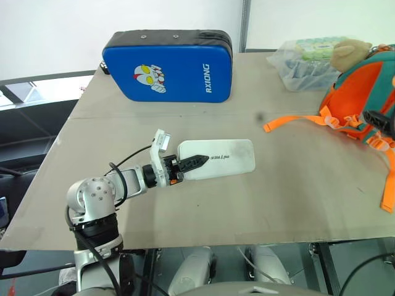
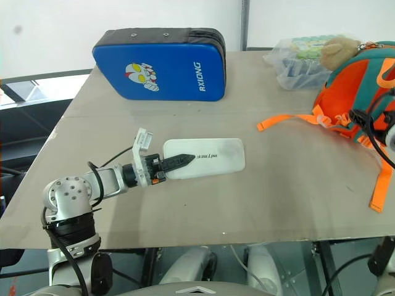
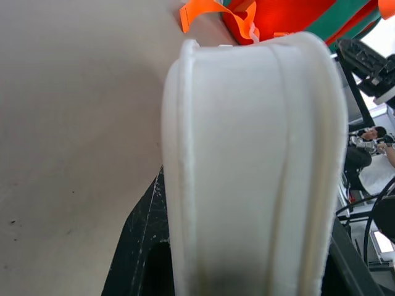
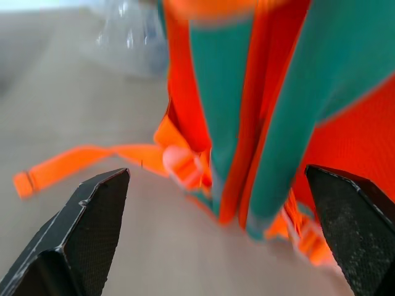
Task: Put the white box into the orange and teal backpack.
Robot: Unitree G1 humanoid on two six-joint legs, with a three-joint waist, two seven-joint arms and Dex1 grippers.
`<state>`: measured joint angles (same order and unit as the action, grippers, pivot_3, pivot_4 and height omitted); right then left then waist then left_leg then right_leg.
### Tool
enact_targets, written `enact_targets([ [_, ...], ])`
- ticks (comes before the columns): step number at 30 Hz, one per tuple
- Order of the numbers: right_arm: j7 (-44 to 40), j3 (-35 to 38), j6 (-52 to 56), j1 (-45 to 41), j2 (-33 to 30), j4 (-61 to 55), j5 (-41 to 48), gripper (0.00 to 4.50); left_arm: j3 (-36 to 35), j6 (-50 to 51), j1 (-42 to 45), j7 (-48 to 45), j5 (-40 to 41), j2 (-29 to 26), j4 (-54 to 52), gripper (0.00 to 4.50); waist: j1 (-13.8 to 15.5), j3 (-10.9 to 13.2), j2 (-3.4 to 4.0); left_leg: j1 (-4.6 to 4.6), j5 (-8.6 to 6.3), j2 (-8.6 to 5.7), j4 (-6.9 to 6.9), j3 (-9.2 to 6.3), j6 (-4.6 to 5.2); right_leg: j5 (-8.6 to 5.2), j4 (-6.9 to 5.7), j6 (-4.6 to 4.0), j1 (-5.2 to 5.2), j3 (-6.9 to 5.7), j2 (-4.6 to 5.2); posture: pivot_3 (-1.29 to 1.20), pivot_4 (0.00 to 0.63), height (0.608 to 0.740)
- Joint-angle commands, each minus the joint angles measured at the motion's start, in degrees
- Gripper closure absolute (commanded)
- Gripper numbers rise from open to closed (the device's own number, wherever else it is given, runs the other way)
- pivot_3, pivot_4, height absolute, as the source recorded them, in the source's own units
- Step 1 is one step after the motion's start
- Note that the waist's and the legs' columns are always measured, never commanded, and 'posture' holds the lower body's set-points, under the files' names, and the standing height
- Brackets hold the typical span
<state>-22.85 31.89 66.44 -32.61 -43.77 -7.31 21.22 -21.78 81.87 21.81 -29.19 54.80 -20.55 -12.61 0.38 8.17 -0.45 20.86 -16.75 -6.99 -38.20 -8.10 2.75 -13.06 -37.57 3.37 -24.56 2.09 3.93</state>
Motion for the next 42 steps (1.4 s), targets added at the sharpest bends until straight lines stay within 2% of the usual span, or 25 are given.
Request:
enact_targets([
  [1,2.0,-7.9,-12.8,-2.9,-0.2,9.2,-6.0,0.25,-1.0,-2.3,0.3,0.9,2.4,0.2,-3.4,3.45,0.1,0.0,-0.02,0.0,0.0,0.0,0.01,0.01,0.0,0.0,0.0,0.0,0.0,-0.01,0.01,0.0,0.15,0.739],
  [4,1.0,-11.5,-20.9,-6.0,0.7,15.4,-7.6,1.21,-2.8,-3.3,1.0,2.7,4.0,0.9,-4.5,3.45,0.2,0.0,-0.01,0.08,0.0,0.0,0.02,0.03,0.0,0.0,0.0,0.0,-0.12,0.01,0.0,0.0,0.15,0.739],
  [5,0.6,-12.7,-23.5,-6.7,0.7,17.2,-8.3,1.84,-3.2,-3.9,1.2,3.3,4.3,1.1,-4.8,3.45,0.2,0.0,-0.01,0.16,0.0,0.0,0.01,0.03,0.0,0.0,0.01,0.0,-0.2,0.02,0.0,0.0,0.15,0.739],
  [7,-1.0,-14.9,-30.2,-7.8,1.1,20.3,-9.6,2.53,-4.0,-5.8,1.2,4.5,4.6,1.7,-5.3,3.45,0.1,0.0,-0.01,0.22,0.0,0.0,0.01,0.05,0.0,0.0,0.01,0.0,-0.26,0.04,0.0,0.0,0.15,0.739],
  [8,-1.5,-15.8,-32.5,-8.5,1.2,21.8,-10.0,3.02,-4.2,-6.9,1.2,5.1,4.4,1.9,-5.5,3.45,-0.1,0.0,-0.01,0.22,0.0,0.0,0.01,0.06,0.0,0.0,0.02,0.0,-0.26,0.04,-0.01,0.0,0.15,0.739],
  [9,-2.2,-16.9,-35.0,-9.4,1.4,23.4,-10.5,3.8,-4.3,-8.3,1.1,5.5,4.1,2.0,-5.8,3.45,-0.1,0.0,-0.01,0.22,0.0,0.0,0.02,0.09,0.01,0.0,0.02,0.0,-0.27,0.06,-0.02,0.0,0.15,0.739],
  [10,-2.9,-17.7,-37.5,-10.4,1.7,24.9,-10.9,3.99,-4.4,-9.7,1.0,5.9,3.8,2.2,-5.9,3.45,-0.2,0.0,-0.01,0.22,0.0,0.01,0.02,0.08,0.0,0.0,0.02,0.0,-0.27,0.05,-0.02,0.0,0.15,0.739],
  [11,-3.7,-18.1,-39.1,-11.6,2.3,26.1,-10.6,4.46,-4.6,-11.6,1.1,6.6,3.1,2.6,-5.8,3.45,-0.4,0.0,-0.01,0.21,0.0,0.02,0.02,0.1,0.0,0.0,0.01,0.0,-0.27,0.07,-0.04,0.0,0.15,0.739],
  [14,-8.7,-18.9,-42.5,-14.8,4.2,27.7,-7.9,4.46,-5.2,-16.1,1.7,8.7,2.0,3.5,-4.9,3.45,-0.8,0.0,-0.02,0.21,0.0,0.03,0.01,0.1,0.0,0.0,0.01,0.0,-0.27,0.08,-0.05,0.0,0.15,0.739],
  [19,-24.2,-18.2,-39.4,-18.7,10.4,21.0,6.3,4.46,-6.3,-27.8,3.9,12.0,-1.7,5.6,-3.6,3.45,-1.5,0.1,-0.12,0.21,0.0,0.13,0.01,0.14,0.0,0.01,0.02,0.0,-0.29,0.16,-0.19,0.0,0.15,0.739],
  [25,-35.8,-19.0,-26.6,-17.7,11.6,8.6,22.2,4.46,-7.2,-35.1,4.9,14.4,-3.3,4.7,-2.2,3.45,-1.4,0.1,-0.13,0.66,-0.01,0.2,-0.04,0.11,-0.01,0.02,0.11,0.0,-0.67,0.12,-0.24,0.0,0.15,0.739],
  [27,-36.9,-18.6,-23.0,-17.2,11.0,5.5,26.3,4.46,-7.2,-36.4,4.7,14.4,-3.1,4.3,-2.0,3.45,-1.3,0.1,-0.13,1.09,-0.01,0.19,-0.17,0.04,-0.01,0.03,0.1,-0.01,-1.01,0.02,-0.22,0.0,0.15,0.739],
  [29,-37.1,-17.8,-18.6,-15.9,9.5,1.8,30.2,4.46,-8.0,-36.7,4.1,13.9,-1.8,3.1,-1.9,3.45,-1.2,0.2,-0.13,1.14,-0.01,0.18,-0.17,-0.07,-0.01,0.03,0.14,-0.01,-1.04,-0.14,-0.19,0.0,0.15,0.739],
  [34,-37.5,-20.8,-15.3,-8.4,3.9,-5.1,29.4,4.46,-13.7,-34.2,3.9,13.3,6.3,-1.1,0.7,3.45,-0.9,0.1,-0.18,1.26,-0.01,0.14,-0.17,-0.29,-0.01,0.02,0.26,-0.01,-1.02,-0.6,0.0,0.0,0.15,0.739],
  [38,-35.6,-23.5,-18.1,-3.9,2.5,-6.9,24.8,4.46,-15.3,-28.7,1.1,5.2,13.8,-10.2,-0.6,3.45,-1.2,0.1,-0.19,1.19,-0.01,0.06,-0.18,-0.23,-0.01,0.03,0.07,-0.01,-1.02,-0.57,0.08,0.0,0.15,0.739],
  [42,-34.7,-24.3,-18.5,-2.0,2.9,-7.9,24.2,4.46,-15.7,-25.2,-2.6,-1.1,18.4,-17.7,-1.9,3.45,-1.1,0.1,-0.18,1.1,0.0,0.05,-0.2,-0.2,-0.02,0.03,-0.15,-0.02,-1.01,-0.52,0.07,0.0,0.15,0.739],
])
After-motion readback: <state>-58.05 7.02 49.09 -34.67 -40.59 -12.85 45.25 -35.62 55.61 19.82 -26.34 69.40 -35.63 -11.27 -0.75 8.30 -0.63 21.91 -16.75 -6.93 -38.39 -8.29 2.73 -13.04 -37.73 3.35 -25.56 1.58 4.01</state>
